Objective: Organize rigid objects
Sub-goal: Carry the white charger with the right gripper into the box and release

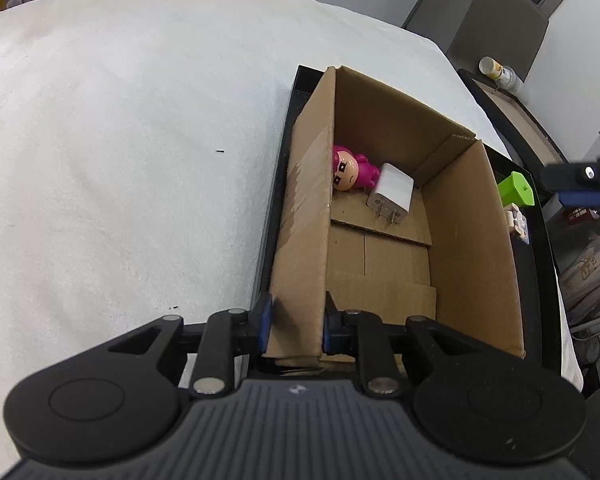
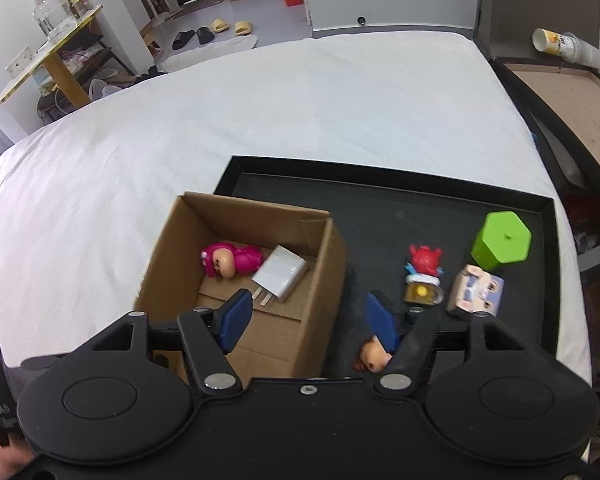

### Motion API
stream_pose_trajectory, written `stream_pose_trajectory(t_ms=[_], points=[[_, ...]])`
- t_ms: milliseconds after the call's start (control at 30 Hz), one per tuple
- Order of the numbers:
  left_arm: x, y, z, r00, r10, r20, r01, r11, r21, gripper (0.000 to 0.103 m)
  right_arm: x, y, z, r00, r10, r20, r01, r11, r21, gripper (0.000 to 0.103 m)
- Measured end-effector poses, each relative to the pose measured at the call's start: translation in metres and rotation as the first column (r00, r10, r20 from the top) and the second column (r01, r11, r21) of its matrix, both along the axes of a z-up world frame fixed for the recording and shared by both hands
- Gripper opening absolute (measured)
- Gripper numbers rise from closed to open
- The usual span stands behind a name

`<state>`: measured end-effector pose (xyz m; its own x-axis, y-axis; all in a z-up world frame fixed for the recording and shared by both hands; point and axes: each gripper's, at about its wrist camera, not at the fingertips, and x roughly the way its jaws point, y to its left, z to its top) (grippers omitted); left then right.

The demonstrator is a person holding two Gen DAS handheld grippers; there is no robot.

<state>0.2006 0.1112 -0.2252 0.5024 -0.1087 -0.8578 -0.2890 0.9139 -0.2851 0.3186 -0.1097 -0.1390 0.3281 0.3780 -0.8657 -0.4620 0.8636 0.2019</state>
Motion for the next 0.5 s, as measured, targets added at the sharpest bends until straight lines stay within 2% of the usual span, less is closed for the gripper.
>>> stream_pose_trajectory(t_ms=[200, 367, 500], points=[[0.001, 0.0, 0.001, 1.0, 0.004, 0.001, -0.004, 1.0, 0.007, 0.021, 0.006, -0.032, -0.011, 0.998, -0.05, -0.025, 0.05, 0.999, 0.005, 0.067], [0.002, 0.004, -0.002, 0.999, 0.027, -0.026, -0.028, 0.999, -0.042, 0.021, 0.007, -0.052, -0.031, 0.996, -0.074, -0.057, 0.074, 0.997, -0.004, 0.067], [0.002, -0.002, 0.002, 0.999, 0.033, -0.019, -0.033, 0.999, 0.002, 0.021, 0.003, -0.06, -0.046, 0.997, -0.047, -0.065, 0.045, 0.999, -0.021, 0.067]])
